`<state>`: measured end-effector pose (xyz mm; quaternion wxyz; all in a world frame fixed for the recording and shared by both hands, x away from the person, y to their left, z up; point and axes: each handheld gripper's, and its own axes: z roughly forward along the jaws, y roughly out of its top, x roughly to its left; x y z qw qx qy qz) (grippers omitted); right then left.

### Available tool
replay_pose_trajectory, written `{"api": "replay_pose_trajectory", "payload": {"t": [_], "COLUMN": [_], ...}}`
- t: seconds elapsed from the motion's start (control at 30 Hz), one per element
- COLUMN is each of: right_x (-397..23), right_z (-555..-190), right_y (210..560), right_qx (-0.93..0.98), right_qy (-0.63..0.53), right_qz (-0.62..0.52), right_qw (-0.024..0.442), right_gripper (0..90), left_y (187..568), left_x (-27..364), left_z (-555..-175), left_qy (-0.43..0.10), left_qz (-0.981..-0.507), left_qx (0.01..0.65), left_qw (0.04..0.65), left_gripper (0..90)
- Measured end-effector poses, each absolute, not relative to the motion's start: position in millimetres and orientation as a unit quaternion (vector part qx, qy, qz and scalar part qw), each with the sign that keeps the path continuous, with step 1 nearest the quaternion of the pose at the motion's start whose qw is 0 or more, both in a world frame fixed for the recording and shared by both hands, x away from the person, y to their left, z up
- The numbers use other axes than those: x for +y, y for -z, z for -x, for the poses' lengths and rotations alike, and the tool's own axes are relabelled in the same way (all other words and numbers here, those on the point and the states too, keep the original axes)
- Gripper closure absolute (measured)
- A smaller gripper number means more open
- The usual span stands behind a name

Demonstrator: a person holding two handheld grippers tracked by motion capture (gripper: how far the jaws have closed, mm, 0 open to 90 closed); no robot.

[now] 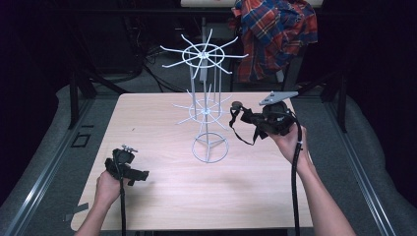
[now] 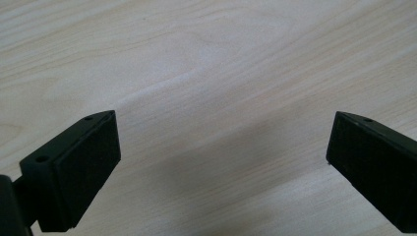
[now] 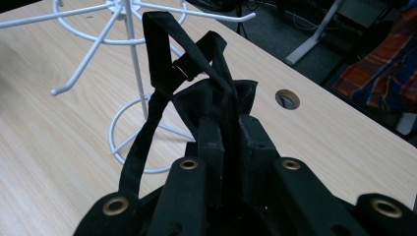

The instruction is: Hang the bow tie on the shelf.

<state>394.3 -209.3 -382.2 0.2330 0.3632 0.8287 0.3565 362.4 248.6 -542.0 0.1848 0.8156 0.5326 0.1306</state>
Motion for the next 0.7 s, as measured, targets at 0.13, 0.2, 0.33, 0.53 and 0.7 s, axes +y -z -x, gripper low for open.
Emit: {"api": "replay_pose_trajectory", "payload": {"t": [0.13,0.2,0.33,0.53,0.7], "right_x": [-208.3,-208.1,-205.7,-200.8,-198.2], "right_z": [-404.2,-405.6,-410.3,-410.8,-412.9], "right_y": [389.0,390.6,398.4,401.7,404.8], "right_qx": [0.827,0.827,0.83,0.832,0.833], "right_qy": [-0.355,-0.353,-0.35,-0.345,-0.343], "right_qz": [-0.371,-0.373,-0.376,-0.377,-0.379], "right_qw": [0.228,0.227,0.218,0.215,0.211], "right_gripper": [81.5,81.4,81.5,81.4,81.4], "left_y": [541.9,542.0,542.1,542.0,542.1], "left_x": [248.7,248.8,248.9,248.6,248.4], "left_z": [-362.4,-362.4,-362.6,-362.5,-362.4], "left_qy": [-0.131,-0.131,-0.131,-0.132,-0.133], "left_qz": [-0.816,-0.816,-0.816,-0.816,-0.816], "left_qx": [0.533,0.532,0.532,0.531,0.531], "left_qw": [0.185,0.185,0.185,0.186,0.186], "left_gripper": [0.0,0.0,0.0,0.0,0.0]}}
